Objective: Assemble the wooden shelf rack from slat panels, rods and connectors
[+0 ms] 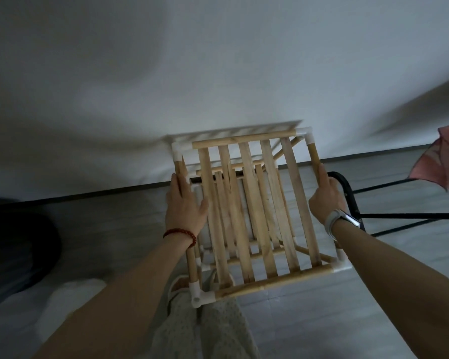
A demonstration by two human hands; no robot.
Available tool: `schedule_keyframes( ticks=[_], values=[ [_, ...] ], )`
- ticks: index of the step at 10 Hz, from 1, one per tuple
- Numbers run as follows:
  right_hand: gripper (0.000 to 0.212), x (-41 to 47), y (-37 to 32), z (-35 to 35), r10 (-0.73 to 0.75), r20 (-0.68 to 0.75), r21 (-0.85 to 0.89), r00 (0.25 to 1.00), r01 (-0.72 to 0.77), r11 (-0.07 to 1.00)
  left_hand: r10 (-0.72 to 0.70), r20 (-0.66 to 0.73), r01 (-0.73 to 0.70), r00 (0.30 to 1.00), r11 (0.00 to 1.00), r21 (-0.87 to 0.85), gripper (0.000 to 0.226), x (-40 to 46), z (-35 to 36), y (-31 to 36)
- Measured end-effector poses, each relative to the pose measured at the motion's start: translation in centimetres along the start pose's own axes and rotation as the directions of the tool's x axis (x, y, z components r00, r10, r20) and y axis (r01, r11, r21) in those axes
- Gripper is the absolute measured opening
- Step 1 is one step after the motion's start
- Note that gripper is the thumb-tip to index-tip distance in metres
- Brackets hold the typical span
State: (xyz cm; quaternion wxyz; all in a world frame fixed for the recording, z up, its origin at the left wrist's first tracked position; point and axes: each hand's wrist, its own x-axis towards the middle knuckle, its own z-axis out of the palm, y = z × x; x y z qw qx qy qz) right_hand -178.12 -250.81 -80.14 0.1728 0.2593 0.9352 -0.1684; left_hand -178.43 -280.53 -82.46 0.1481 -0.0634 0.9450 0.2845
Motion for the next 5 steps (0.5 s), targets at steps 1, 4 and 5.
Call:
schedule_keyframes(
  ticks=[1,4,5],
  values=[
    [0.070,0.1,0.2,0.7,0.030,0.014,-0.013,0.999,-0.030,0.999,-0.048,0.122,0.024,0.991,0.981,0.193,0.108,-0.2,0.7,0.6],
    [0.072,0.2,-0.4,0.8,0.086,0.146,-0.116,0.986,-0.069,0.991,-0.169,0.238,0.065,0.956,0.918,0.391,0.115,0.5,-0.3,1.5],
    [0.067,-1.2,-1.9,0.0,-0.047,0.176,-0.116,0.983,0.068,0.991,-0.101,0.248,-0.021,0.963,0.894,0.448,0.106,0.4,-2.2,2.8]
  ],
)
